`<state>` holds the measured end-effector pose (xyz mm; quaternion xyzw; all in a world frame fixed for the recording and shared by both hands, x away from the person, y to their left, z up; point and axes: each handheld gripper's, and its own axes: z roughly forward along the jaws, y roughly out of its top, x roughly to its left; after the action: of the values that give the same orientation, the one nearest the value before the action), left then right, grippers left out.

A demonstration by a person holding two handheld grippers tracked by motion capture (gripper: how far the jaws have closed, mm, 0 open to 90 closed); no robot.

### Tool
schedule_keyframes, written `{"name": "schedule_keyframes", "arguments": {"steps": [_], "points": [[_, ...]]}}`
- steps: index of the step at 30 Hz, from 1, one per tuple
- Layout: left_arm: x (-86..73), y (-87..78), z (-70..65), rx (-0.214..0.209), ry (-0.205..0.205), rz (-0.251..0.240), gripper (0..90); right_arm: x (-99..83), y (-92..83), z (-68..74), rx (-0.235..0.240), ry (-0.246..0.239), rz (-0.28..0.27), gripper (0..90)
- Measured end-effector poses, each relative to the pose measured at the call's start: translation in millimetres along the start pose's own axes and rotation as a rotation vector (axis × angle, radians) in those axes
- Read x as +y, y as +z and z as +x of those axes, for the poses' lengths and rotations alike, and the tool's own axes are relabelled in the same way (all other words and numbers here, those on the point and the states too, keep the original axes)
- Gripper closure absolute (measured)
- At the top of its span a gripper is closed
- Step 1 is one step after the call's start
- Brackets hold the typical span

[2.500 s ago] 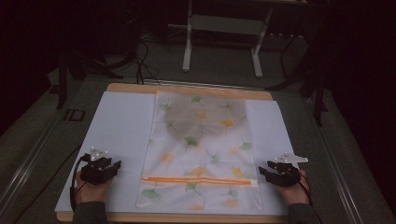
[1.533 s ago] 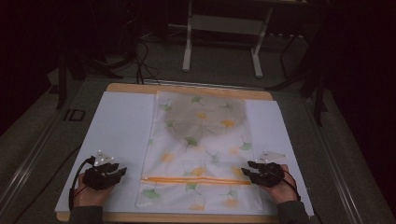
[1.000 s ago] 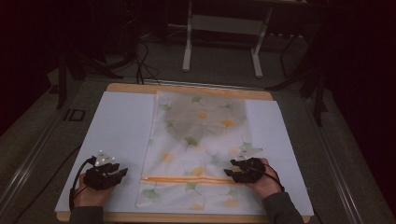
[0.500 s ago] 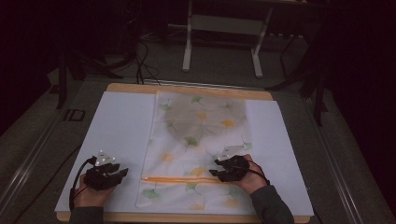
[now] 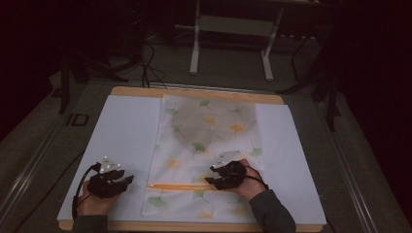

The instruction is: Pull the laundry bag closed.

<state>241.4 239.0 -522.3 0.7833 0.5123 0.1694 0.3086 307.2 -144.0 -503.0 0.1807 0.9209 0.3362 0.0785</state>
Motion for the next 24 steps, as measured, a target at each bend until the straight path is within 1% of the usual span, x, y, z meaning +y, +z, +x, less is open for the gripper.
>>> {"name": "schedule_keyframes", "arguments": {"steps": [11, 16, 19, 24], "points": [[0.4, -0.6, -0.8, 0.003, 0.010, -0.003, 56.3, 23.2, 19.0, 15.3, 0.047, -0.055, -0.009, 54.7], [0.3, -0.7, -0.7, 0.002, 0.008, -0.006, 56.3, 33.0, 28.1, 21.7, 0.061, -0.085, -0.008, 55.7], [0.3, -1.1, -0.4, 0.001, 0.010, -0.008, 56.3, 37.6, 32.5, 24.8, 0.072, -0.085, -0.018, 56.5], [0.4, -0.5, -0.8, 0.000, 0.009, -0.008, 56.2, 43.8, 40.0, 29.1, 0.091, -0.101, -0.016, 57.8]]}}
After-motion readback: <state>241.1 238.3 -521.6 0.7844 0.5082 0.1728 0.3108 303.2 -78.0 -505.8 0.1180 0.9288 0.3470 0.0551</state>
